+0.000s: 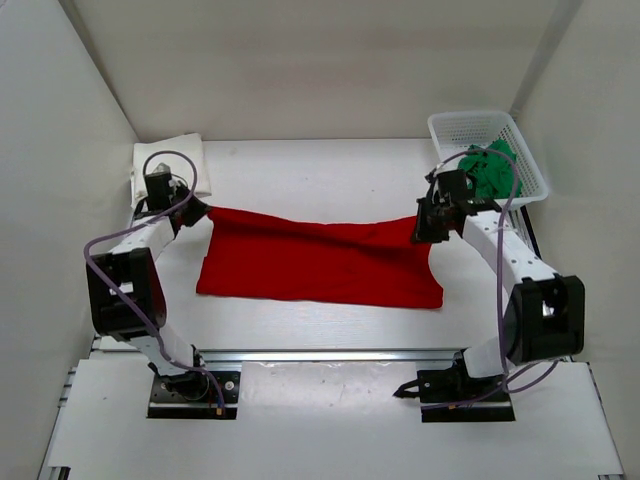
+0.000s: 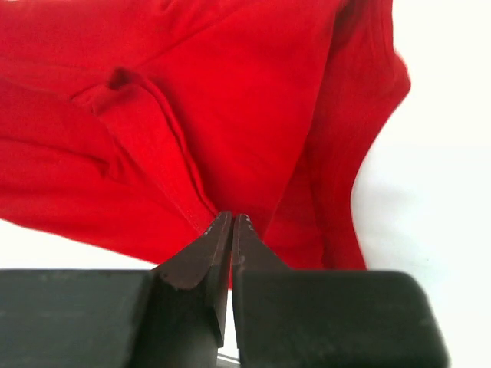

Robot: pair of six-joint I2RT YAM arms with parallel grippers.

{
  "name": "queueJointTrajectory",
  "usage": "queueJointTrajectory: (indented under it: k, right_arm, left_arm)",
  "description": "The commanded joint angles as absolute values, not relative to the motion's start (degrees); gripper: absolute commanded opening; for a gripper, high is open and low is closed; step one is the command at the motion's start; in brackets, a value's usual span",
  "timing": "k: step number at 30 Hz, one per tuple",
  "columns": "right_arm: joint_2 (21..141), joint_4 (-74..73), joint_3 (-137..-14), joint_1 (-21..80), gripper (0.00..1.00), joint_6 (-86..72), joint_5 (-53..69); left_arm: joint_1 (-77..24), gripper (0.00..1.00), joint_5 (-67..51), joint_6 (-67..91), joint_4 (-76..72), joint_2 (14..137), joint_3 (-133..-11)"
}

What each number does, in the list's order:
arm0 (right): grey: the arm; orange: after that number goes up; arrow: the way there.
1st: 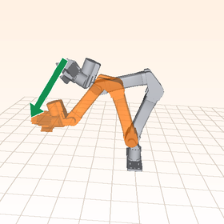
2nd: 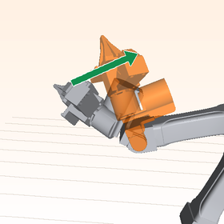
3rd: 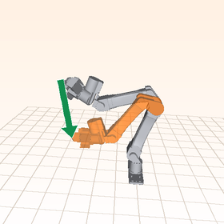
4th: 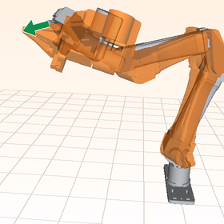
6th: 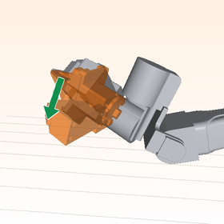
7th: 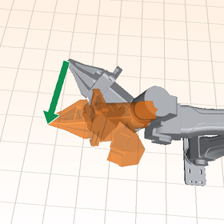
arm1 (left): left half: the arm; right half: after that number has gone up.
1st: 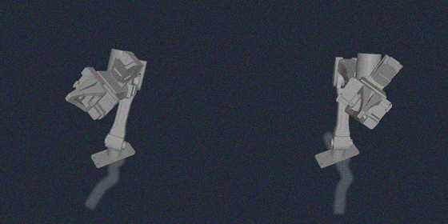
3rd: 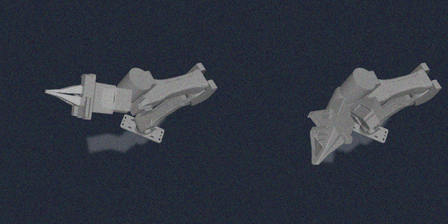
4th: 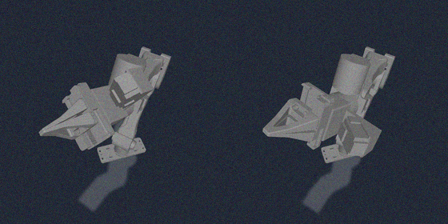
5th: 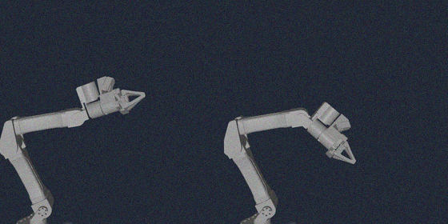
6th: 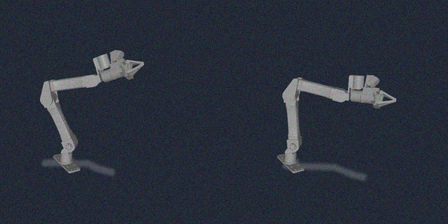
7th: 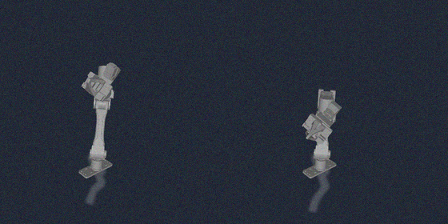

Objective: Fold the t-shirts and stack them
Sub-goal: Fold the other side of the tshirt into a rectangle

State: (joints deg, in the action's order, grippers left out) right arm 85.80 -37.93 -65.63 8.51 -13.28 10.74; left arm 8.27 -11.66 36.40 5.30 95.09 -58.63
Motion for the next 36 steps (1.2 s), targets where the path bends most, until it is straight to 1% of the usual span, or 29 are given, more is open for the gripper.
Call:
queueJointTrajectory:
  k: [1, 5, 10, 12, 14, 15, 16, 18, 19, 20, 21, 23, 24, 25, 26, 27, 28, 29, 30, 32, 34, 36]
  right_arm:
    - [78.94, -32.26, -61.28, 7.74, 0.00, -14.76, 10.02]
    - [71.65, -29.89, -52.85, 7.39, 0.00, -15.99, 9.32]
    - [64.62, -26.02, -41.25, 7.82, 0.00, -20.72, 9.23]
    - [62.24, -22.69, -36.58, 8.35, 0.00, -23.28, 9.14]
    - [59.61, -20.75, -30.88, 8.00, 0.00, -26.18, 10.10]
    - [58.11, -19.61, -29.11, 7.91, 0.00, -26.37, 10.02]
    - [56.70, -18.99, -27.87, 7.74, 0.00, -27.41, 10.11]
    - [56.08, -18.90, -25.93, 7.56, 0.07, -27.86, 10.11]
    - [55.12, -19.33, -25.84, 8.25, 0.09, -27.86, 9.85]
    - [54.59, -19.77, -25.67, 9.13, 0.16, -28.30, 9.06]
    - [54.15, -20.82, -26.97, 10.45, 0.23, -28.13, 7.23]
    - [52.57, -22.41, -28.99, 10.89, 0.28, -27.25, 5.45]
    - [52.30, -22.85, -30.22, 11.16, 0.29, -26.81, 4.58]
    - [51.95, -23.37, -31.28, 11.42, 0.28, -26.72, 3.96]
    - [52.03, -21.46, -31.29, 12.82, 0.24, -26.89, 4.56]
    - [52.81, -20.31, -31.81, 13.88, 0.16, -26.46, 5.35]
    - [54.56, -18.13, -32.16, 14.41, 0.11, -26.37, 7.01]
    - [57.89, -16.10, -32.95, 15.72, 0.00, -26.02, 8.60]
    - [60.27, -15.30, -34.96, 17.99, 0.00, -25.06, 8.87]
    - [69.39, -11.01, -38.22, 19.94, 0.00, -23.65, 8.96]
    - [75.46, -8.54, -42.96, 20.04, 0.00, -22.94, 10.80]
    - [80.75, -6.86, -45.69, 20.39, 0.00, -22.15, 11.51]
  left_arm:
    - [10.46, 0.00, -13.71, 35.42, 5.27, 89.48, -57.57]
    - [10.99, 0.00, -14.32, 35.33, 5.98, 85.53, -54.94]
    - [11.34, 0.00, -14.07, 35.33, 6.94, 84.64, -49.32]
    - [13.17, 0.00, -15.72, 36.38, 5.98, 84.99, -46.86]
    - [15.02, 0.03, -18.97, 38.75, 4.40, 85.69, -44.05]
    - [16.60, 0.06, -20.90, 40.24, 4.13, 85.95, -42.21]
    - [18.44, 0.15, -21.44, 40.95, 2.30, 85.70, -40.97]
    - [19.77, 0.34, -24.95, 43.84, 0.62, 85.43, -39.30]
    - [20.04, 0.37, -25.40, 44.29, -1.04, 84.82, -39.03]
    - [20.21, 0.42, -25.31, 44.82, -1.92, 83.42, -38.85]
    - [20.39, 0.44, -25.31, 45.87, -3.06, 82.63, -38.41]
    - [19.95, 0.44, -24.87, 47.19, -5.00, 78.42, -37.27]
    - [19.34, 0.41, -23.83, 47.89, -5.18, 76.92, -36.74]
    - [17.86, 0.40, -21.73, 47.73, -5.71, 75.08, -36.65]
    - [15.75, 0.41, -20.67, 46.94, -5.89, 73.06, -36.65]
    - [14.78, 0.40, -18.91, 46.06, -6.06, 72.34, -36.65]
    - [12.07, 0.40, -17.42, 45.53, -5.80, 71.55, -36.56]
    - [8.56, 0.39, -16.45, 44.74, -5.71, 71.37, -36.56]
    - [7.22, 0.38, -14.87, 43.87, -6.15, 71.28, -36.74]
    - [0.90, 0.38, -12.75, 43.16, -6.42, 73.72, -36.56]
    - [-4.20, 0.37, -14.14, 43.68, -7.73, 76.71, -36.65]
    - [-6.32, 0.35, -15.98, 44.29, -10.09, 79.96, -35.95]
